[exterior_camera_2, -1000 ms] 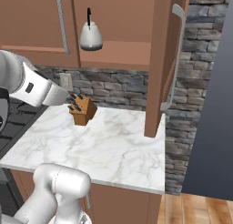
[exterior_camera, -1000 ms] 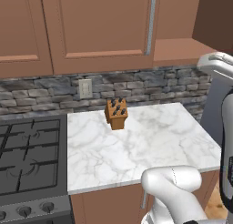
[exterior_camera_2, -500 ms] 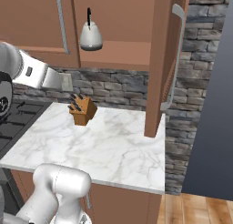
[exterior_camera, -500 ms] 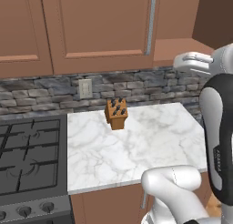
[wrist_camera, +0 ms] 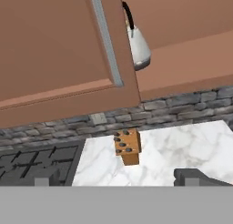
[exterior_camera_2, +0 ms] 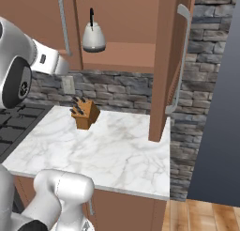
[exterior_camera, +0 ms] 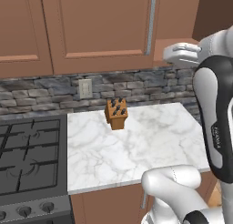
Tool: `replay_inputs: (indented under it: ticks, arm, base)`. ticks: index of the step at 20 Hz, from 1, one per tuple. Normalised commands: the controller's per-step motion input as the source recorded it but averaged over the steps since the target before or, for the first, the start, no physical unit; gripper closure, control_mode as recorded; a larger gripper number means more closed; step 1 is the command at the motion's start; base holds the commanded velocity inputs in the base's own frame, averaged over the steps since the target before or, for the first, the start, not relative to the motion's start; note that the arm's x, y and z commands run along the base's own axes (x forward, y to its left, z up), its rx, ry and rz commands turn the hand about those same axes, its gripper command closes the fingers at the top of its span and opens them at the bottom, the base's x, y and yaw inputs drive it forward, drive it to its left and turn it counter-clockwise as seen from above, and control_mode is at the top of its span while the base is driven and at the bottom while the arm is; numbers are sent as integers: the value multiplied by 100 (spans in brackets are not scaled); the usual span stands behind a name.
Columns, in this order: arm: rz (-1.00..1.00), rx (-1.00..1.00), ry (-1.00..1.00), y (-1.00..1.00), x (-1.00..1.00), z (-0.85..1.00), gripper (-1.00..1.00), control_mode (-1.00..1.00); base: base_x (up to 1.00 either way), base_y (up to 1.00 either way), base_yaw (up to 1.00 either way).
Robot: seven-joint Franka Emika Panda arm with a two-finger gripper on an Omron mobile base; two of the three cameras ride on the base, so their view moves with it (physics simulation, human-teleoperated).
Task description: Open the cabinet, pick the kettle from the cabinet, and place it in the sink.
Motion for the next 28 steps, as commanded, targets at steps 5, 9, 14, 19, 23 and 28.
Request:
replay_inputs:
  ticks: [5, 9, 14, 19, 23, 28]
  arm:
    - [1, -11, -3, 15, 38, 13, -100, -100]
    - [0, -11, -7, 10, 39, 11, -100, -100]
    - [0, -3, -3, 7, 48, 8, -100, -100]
    - [0, 0, -1, 7, 48, 8, -100, -100]
    - [0, 0, 0, 6, 50, 6, -100, -100]
    - [0, -1, 0, 3, 51, 3, -100, -100]
  base:
    - [0, 0, 0]
    - [0, 0, 0]
    - [0, 0, 0]
    - [0, 0, 0]
    - [0, 0, 0]
    - [0, 0, 0]
